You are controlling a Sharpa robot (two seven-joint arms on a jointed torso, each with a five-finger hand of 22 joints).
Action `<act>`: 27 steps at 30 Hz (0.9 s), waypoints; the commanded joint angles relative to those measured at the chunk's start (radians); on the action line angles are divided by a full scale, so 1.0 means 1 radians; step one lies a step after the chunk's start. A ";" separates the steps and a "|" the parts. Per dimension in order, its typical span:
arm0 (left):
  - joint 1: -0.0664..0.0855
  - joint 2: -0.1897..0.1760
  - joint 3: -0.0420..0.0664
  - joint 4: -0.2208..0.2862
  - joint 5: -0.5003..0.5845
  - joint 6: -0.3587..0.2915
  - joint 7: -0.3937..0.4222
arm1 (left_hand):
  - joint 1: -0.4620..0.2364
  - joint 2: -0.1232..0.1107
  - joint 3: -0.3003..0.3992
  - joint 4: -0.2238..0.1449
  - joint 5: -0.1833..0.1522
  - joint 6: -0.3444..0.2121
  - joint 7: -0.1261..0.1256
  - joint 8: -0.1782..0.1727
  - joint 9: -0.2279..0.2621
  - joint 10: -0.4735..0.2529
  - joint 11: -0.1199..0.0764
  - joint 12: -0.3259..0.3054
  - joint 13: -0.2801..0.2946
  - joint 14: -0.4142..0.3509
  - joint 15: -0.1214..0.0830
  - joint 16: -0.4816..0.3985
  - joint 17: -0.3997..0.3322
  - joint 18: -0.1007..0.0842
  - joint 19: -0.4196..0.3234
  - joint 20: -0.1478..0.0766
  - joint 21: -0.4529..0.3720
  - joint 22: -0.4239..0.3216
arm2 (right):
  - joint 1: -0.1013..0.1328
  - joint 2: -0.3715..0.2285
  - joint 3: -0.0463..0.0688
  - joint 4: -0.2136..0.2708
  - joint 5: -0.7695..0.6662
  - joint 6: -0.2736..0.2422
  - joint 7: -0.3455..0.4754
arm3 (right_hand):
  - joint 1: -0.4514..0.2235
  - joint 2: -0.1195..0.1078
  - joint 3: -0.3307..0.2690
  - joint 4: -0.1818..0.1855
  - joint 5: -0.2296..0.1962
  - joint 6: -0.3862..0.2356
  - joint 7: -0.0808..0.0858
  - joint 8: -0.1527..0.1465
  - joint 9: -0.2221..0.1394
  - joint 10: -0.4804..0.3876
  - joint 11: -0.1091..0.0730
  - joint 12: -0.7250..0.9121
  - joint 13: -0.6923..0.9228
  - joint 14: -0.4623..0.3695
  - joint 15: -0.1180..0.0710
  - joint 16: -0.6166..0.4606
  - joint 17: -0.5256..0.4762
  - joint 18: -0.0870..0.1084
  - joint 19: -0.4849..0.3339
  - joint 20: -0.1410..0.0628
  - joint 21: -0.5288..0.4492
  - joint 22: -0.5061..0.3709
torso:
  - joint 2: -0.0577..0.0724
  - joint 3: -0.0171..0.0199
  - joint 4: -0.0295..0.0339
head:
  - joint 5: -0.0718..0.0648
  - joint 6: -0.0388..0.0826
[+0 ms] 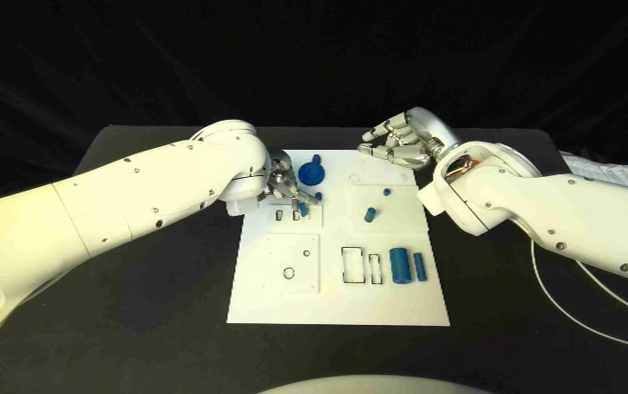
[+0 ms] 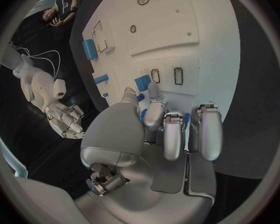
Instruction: Assemble the parts on the task board
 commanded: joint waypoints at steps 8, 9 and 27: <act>0.000 0.006 0.000 0.001 -0.002 0.043 -0.001 | 0.032 0.001 0.000 -0.004 -0.002 -0.012 0.001 0.010 0.017 0.005 0.000 0.005 0.003 0.104 -0.006 0.003 0.263 -0.008 0.013 -0.004 0.003 0.093 | -0.002 0.004 -0.001 -0.001 -0.001 0.014 0.003 | -0.008 0.002 -0.005 -0.003 0.007 -0.006 -0.001 -0.004 0.001 -0.007 0.002 -0.005 -0.001 0.051 0.005 -0.003 -0.001 0.005 0.030 -0.002 -0.004 0.168 | 0.000 -0.0004 0.0000 | 0.000 -0.004; 0.000 0.006 0.000 0.001 -0.002 0.045 -0.002 | 0.035 0.001 0.000 -0.005 -0.002 -0.012 0.001 0.010 0.018 0.005 0.000 0.004 0.003 0.104 -0.006 0.003 0.263 -0.008 0.013 -0.004 0.003 0.093 | -0.002 0.004 -0.001 -0.001 -0.001 0.015 0.003 | -0.008 0.003 -0.005 -0.004 0.008 -0.007 -0.001 -0.005 0.002 -0.008 0.002 -0.006 -0.001 0.051 0.005 -0.003 -0.001 0.005 0.030 -0.002 -0.004 0.167 | 0.000 -0.0003 0.0001 | 0.000 -0.004; -0.001 0.007 0.001 0.002 -0.005 0.043 -0.002 | 0.192 0.046 0.089 -0.064 0.030 -0.031 -0.007 0.008 0.056 0.004 -0.008 0.001 0.008 0.104 -0.012 0.003 0.263 -0.007 0.012 -0.008 0.003 0.097 | -0.003 0.005 -0.002 -0.003 0.002 0.020 0.004 | -0.006 0.003 -0.005 -0.004 0.009 -0.007 -0.001 -0.005 0.002 -0.009 0.002 -0.008 -0.002 0.051 0.005 -0.004 -0.002 0.005 0.029 -0.002 -0.004 0.167 | 0.000 -0.0008 -0.0003 | -0.001 -0.005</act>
